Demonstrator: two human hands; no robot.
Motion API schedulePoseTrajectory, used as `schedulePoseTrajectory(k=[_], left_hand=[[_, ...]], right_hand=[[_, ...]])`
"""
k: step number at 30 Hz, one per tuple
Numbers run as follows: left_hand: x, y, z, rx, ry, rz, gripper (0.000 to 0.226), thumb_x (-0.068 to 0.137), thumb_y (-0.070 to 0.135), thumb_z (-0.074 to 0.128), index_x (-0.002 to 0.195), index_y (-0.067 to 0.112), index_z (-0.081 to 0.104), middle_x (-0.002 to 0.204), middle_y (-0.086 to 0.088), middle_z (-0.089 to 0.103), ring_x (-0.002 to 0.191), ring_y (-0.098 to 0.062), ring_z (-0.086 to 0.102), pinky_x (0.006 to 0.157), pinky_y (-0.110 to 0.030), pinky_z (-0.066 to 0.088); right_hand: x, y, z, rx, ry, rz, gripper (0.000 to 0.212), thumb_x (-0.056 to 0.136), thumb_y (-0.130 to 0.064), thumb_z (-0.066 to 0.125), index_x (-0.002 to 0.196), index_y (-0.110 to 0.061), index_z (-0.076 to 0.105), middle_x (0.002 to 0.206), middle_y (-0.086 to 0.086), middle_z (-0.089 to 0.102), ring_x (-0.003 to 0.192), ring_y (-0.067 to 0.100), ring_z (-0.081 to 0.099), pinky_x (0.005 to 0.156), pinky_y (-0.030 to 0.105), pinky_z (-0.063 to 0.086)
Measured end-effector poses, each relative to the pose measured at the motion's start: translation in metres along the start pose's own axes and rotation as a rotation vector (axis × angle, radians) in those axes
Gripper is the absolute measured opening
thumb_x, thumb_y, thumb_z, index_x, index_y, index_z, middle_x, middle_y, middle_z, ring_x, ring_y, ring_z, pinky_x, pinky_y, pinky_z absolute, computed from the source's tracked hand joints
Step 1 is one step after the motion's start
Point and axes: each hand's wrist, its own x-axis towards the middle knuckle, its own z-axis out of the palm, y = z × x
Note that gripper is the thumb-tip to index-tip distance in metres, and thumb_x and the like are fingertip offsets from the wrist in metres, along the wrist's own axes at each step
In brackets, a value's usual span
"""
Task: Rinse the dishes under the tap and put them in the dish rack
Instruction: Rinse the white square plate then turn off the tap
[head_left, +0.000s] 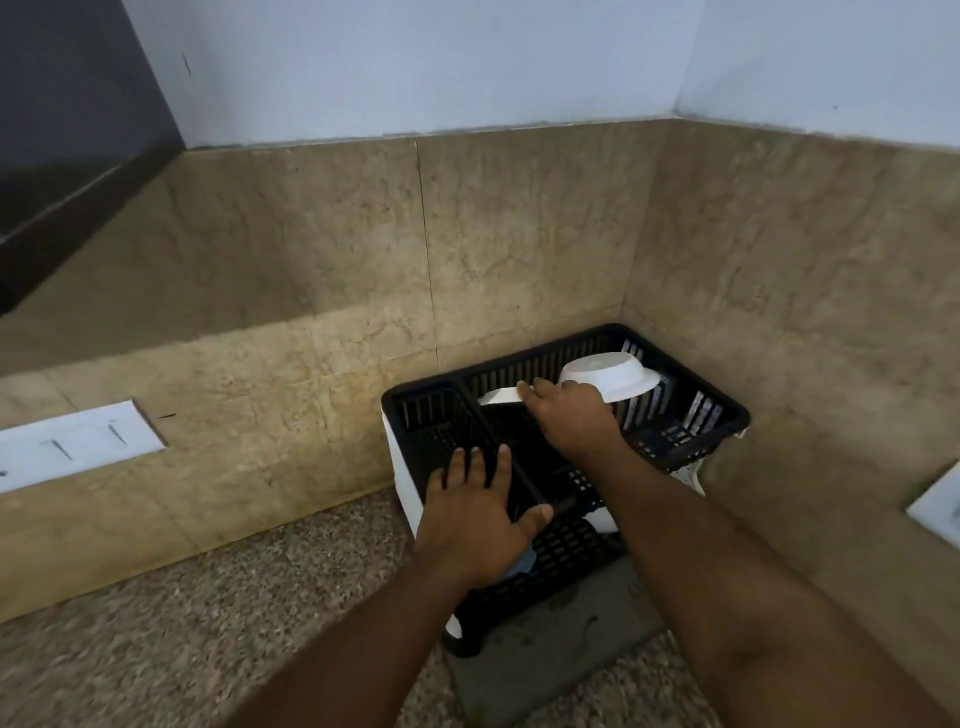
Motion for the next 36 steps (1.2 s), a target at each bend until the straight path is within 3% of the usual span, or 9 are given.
schedulePoseTrajectory(k=[3,9,15,18,24,27,31,36], left_hand=[[0.001,0.0,0.0,-0.006,0.002,0.003,0.095,0.091,0.084,0.009,0.164,0.026,-0.005,0.172,-0.012,0.007,0.159,-0.032,0.001,0.126,-0.052,0.009],[0.001,0.003,0.0,-0.001,0.005,-0.001,0.094,0.092,0.083,0.01,0.165,0.025,-0.003,0.172,-0.012,0.01,0.159,-0.031,0.004,0.125,-0.052,0.01],[0.001,0.004,-0.004,0.011,-0.001,-0.008,0.093,0.093,0.082,0.012,0.165,0.025,0.0,0.171,-0.011,0.016,0.158,-0.032,0.01,0.123,-0.051,0.016],[-0.003,0.006,-0.009,-0.013,0.024,-0.016,0.092,0.094,0.081,0.017,0.165,0.025,0.008,0.17,-0.01,0.022,0.156,-0.032,0.019,0.122,-0.052,0.019],[-0.047,0.036,-0.017,-0.239,0.22,0.056,0.066,0.103,0.056,0.038,0.149,0.009,0.051,0.153,-0.019,0.05,0.144,-0.037,0.04,0.119,-0.046,0.032],[-0.092,0.086,-0.022,-0.348,0.207,0.201,0.056,0.105,0.049,0.047,0.142,0.008,0.058,0.146,-0.015,0.058,0.139,-0.032,0.046,0.113,-0.042,0.04],[-0.165,0.171,-0.017,-0.434,0.125,0.395,0.061,0.103,0.057,0.041,0.133,0.011,0.065,0.13,-0.012,0.069,0.122,-0.031,0.061,0.098,-0.036,0.046],[-0.274,0.289,-0.01,-0.528,0.025,0.677,0.047,0.105,0.045,0.051,0.131,0.01,0.068,0.128,-0.012,0.071,0.119,-0.029,0.065,0.101,-0.034,0.047]], right_hand=[[0.003,0.004,0.005,0.048,-0.06,-0.011,0.058,0.093,-0.021,0.053,0.15,-0.014,0.043,0.142,0.012,0.055,0.094,0.036,0.066,0.07,0.038,0.05],[-0.008,0.01,0.008,0.129,-0.161,0.004,0.062,0.098,-0.014,0.046,0.157,-0.02,0.029,0.162,0.011,0.033,0.121,0.035,0.057,0.091,0.043,0.053],[-0.033,0.005,-0.003,0.291,-0.152,0.084,0.071,0.097,-0.015,0.049,0.161,-0.026,0.02,0.166,0.004,0.023,0.151,0.03,0.027,0.109,0.048,0.043],[-0.061,-0.002,-0.016,0.463,-0.029,0.185,0.063,0.097,-0.016,0.05,0.157,-0.024,0.032,0.162,0.006,0.035,0.149,0.026,0.031,0.112,0.047,0.041],[-0.18,-0.015,-0.059,0.751,0.226,0.379,0.044,0.103,-0.031,0.051,0.146,-0.021,0.053,0.144,0.007,0.058,0.131,0.024,0.056,0.103,0.04,0.05],[-0.265,-0.014,-0.085,0.734,0.238,0.492,0.045,0.103,-0.042,0.047,0.143,-0.023,0.057,0.135,0.002,0.066,0.118,0.023,0.064,0.094,0.037,0.054],[-0.406,-0.019,-0.127,0.71,0.292,0.682,0.045,0.1,-0.046,0.047,0.136,-0.023,0.064,0.128,0.003,0.07,0.114,0.023,0.067,0.096,0.037,0.054],[-0.589,-0.026,-0.186,0.523,0.231,0.973,0.055,0.093,-0.057,0.041,0.134,-0.028,0.063,0.126,0.002,0.071,0.114,0.025,0.066,0.094,0.038,0.055]])
